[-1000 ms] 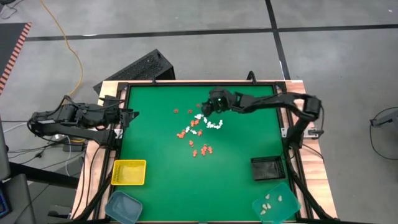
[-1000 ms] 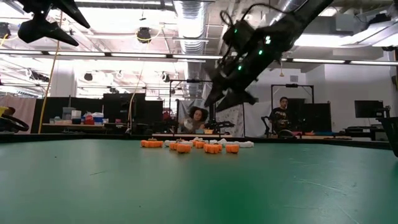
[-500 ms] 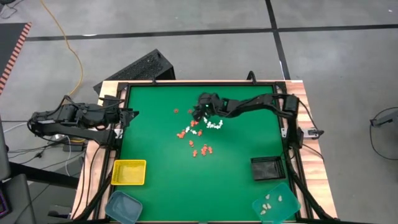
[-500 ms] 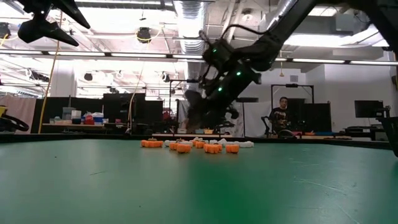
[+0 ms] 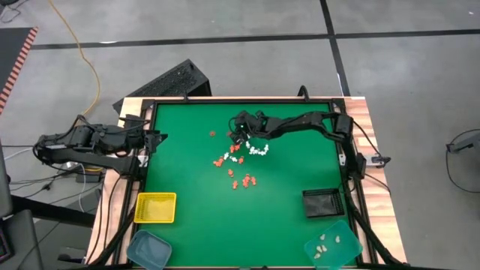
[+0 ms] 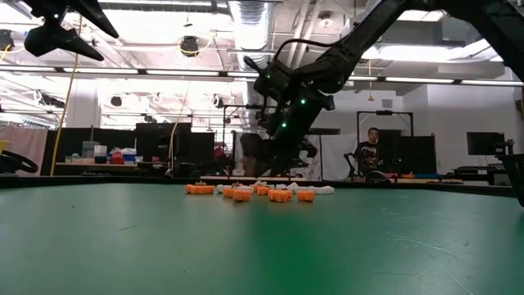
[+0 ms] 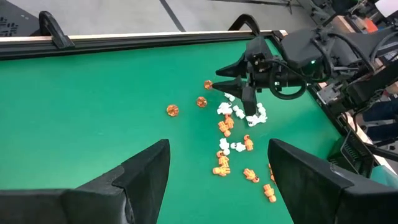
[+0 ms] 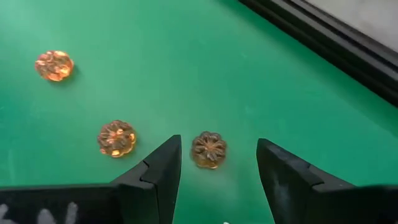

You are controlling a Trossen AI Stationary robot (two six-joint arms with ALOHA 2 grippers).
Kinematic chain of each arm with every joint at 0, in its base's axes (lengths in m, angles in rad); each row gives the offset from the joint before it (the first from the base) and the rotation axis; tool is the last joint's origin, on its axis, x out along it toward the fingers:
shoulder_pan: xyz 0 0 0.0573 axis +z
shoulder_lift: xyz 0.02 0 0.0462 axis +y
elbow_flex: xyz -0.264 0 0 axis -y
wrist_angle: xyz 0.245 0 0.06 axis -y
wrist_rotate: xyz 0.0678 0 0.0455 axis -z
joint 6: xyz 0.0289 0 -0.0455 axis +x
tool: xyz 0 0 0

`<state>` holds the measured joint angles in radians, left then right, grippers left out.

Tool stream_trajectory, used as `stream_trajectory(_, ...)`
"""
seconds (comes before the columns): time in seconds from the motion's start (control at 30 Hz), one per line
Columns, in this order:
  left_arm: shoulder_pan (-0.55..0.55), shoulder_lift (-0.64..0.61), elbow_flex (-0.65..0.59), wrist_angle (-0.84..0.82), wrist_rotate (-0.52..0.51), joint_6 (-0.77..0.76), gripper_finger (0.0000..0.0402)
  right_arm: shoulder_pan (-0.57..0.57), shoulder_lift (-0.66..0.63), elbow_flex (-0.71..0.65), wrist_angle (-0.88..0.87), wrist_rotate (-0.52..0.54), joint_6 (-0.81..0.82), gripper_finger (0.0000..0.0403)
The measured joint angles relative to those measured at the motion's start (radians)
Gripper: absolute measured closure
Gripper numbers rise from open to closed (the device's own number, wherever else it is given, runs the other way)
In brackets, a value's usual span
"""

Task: Sort Halloween decoration
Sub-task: Put the orange pumpkin toy into the black bin

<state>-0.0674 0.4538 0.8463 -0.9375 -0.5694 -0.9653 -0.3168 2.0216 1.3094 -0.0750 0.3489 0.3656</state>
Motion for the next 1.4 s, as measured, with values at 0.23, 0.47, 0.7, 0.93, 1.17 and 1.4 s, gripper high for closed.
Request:
stream_trajectory(0.23,0.0,0.0,0.0,0.0,0.0,0.0,0.0141,0.001,0.039,-0.005,-0.009,-0.044,0.055,0.0202)
stream_trajectory(0.47,0.0,0.0,0.0,0.0,0.007,-0.013,0.0141,0.002,0.067,-0.002,-0.016,-0.059,0.095,0.0231)
stream_trajectory(0.7,0.0,0.0,0.0,0.0,0.007,-0.016,0.0141,0.001,0.069,-0.002,-0.029,-0.072,0.116,0.029)
stream_trajectory(0.93,0.0,0.0,0.0,0.0,0.006,-0.017,0.0141,0.014,0.065,-0.004,-0.051,-0.076,0.116,0.0351)
stream_trajectory(1.17,0.0,0.0,0.0,0.0,0.007,-0.019,0.0141,0.029,0.023,0.019,-0.093,-0.132,0.06,0.038)
stream_trajectory(1.4,0.0,0.0,0.0,0.0,0.003,-0.014,0.0141,0.026,-0.068,0.035,-0.106,-0.144,0.026,0.0338)
